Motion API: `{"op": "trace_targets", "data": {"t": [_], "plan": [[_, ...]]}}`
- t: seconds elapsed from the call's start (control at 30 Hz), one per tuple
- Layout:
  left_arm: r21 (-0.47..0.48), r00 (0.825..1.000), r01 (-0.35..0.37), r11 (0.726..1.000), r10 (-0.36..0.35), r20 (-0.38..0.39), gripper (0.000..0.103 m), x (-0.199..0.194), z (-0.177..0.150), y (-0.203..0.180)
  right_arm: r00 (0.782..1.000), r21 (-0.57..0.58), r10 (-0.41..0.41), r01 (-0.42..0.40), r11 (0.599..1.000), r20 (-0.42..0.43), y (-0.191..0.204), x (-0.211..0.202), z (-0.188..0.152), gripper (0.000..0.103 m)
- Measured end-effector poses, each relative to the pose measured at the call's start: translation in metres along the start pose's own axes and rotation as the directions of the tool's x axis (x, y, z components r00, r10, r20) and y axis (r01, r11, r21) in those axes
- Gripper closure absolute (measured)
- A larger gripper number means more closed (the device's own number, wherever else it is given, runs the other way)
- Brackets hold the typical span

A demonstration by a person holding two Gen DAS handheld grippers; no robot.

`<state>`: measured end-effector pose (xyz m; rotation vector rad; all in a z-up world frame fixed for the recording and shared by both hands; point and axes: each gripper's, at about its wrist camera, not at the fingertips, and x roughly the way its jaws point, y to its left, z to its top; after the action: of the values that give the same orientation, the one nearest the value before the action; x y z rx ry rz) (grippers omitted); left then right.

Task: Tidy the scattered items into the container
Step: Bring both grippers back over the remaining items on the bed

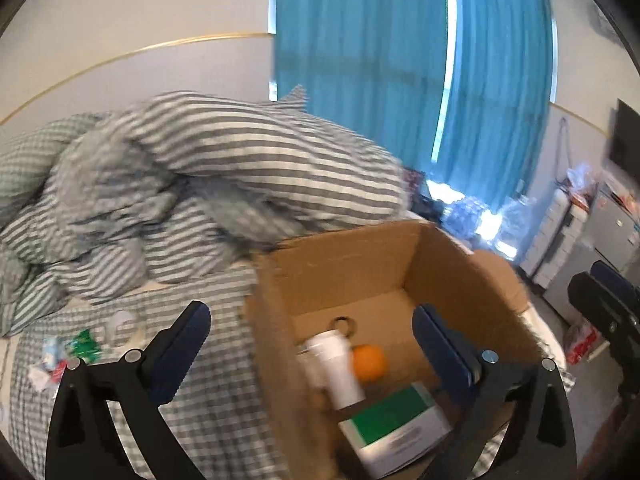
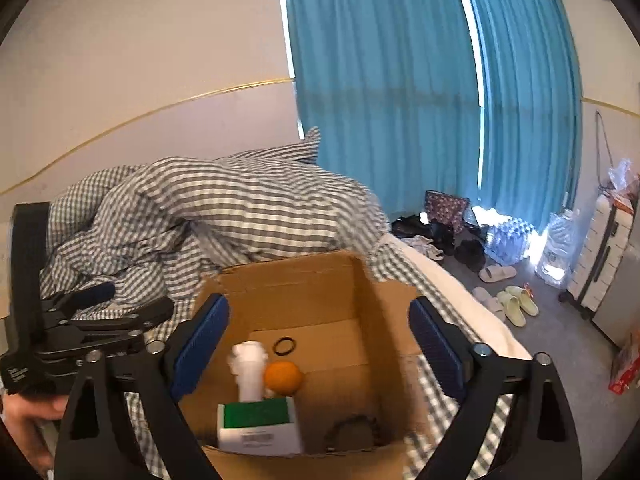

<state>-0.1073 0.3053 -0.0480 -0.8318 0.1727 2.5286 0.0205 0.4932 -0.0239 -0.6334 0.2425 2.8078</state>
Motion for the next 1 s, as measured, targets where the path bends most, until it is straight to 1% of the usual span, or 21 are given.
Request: {"op": "trace_targets", "data": {"t": [0.07, 0.1, 0.17, 0.2, 0.3, 0.37, 0.5, 0.57, 0.6, 0.73, 0.8, 0.87, 1.0], "plan": [[-0.027, 0.999, -0.039, 0.999, 0.039, 0.002, 0.0, -0.01, -0.005, 0.028, 1.0, -0.017, 0.028, -0.028, 0.999, 0.002, 0.021, 0.005, 0.002, 0.005], [-0.049, 0.998, -0.069, 0.996, 0.069, 0.002, 0.0, -0.017, -0.009, 0.049, 0.999, -0.026, 0.045, -0.045, 0.999, 0.002, 0.032, 0.007, 0.003, 0.003], [-0.088, 0.993, -0.114, 0.99, 0.115, 0.004, 0.0, -0.029, -0.015, 0.084, 0.997, -0.049, 0.077, -0.076, 0.996, 0.005, 0.059, 0.014, 0.005, 0.0], [-0.107, 0.99, -0.138, 0.985, 0.139, 0.003, 0.0, -0.035, -0.019, 0.1, 0.996, -0.058, 0.088, -0.088, 0.994, 0.005, 0.07, 0.016, 0.005, 0.0], [-0.167, 0.973, -0.227, 0.959, 0.23, -0.006, 0.0, -0.055, -0.035, 0.156, 0.99, -0.091, 0.138, -0.138, 0.986, -0.007, 0.111, 0.027, 0.007, 0.0], [-0.207, 0.967, -0.253, 0.945, 0.256, -0.015, 0.0, -0.068, -0.046, 0.186, 0.984, -0.121, 0.178, -0.179, 0.976, -0.018, 0.144, 0.033, 0.005, 0.0], [-0.272, 0.945, -0.321, 0.907, 0.324, -0.036, 0.0, -0.09, -0.076, 0.245, 0.968, -0.183, 0.246, -0.252, 0.95, -0.053, 0.204, 0.043, -0.004, 0.0], [-0.291, 0.937, -0.344, 0.892, 0.346, -0.047, 0.0, -0.098, -0.087, 0.267, 0.956, -0.223, 0.285, -0.295, 0.929, -0.077, 0.237, 0.047, -0.011, 0.0], [-0.301, 0.931, -0.36, 0.883, 0.362, -0.052, 0.0, -0.103, -0.093, 0.279, 0.951, -0.235, 0.298, -0.31, 0.921, -0.085, 0.248, 0.048, -0.013, 0.0], [-0.321, 0.915, -0.396, 0.86, 0.398, -0.061, 0.0, -0.114, -0.109, 0.31, 0.927, -0.264, 0.349, -0.375, 0.889, -0.139, 0.292, 0.057, -0.029, 0.0], [-0.334, 0.914, -0.4, 0.854, 0.401, -0.07, 0.0, -0.115, -0.115, 0.322, 0.918, -0.262, 0.36, -0.393, 0.882, -0.164, 0.306, 0.066, -0.036, 0.0], [-0.349, 0.916, -0.395, 0.85, 0.393, -0.08, 0.0, -0.111, -0.12, 0.333, 0.915, -0.263, 0.359, -0.398, 0.879, -0.186, 0.314, 0.074, -0.042, 0.0], [-0.353, 0.92, -0.389, 0.851, 0.376, -0.108, 0.0, -0.089, -0.128, 0.342, 0.917, -0.281, 0.334, -0.387, 0.878, -0.22, 0.32, 0.09, -0.051, 0.0]]}}
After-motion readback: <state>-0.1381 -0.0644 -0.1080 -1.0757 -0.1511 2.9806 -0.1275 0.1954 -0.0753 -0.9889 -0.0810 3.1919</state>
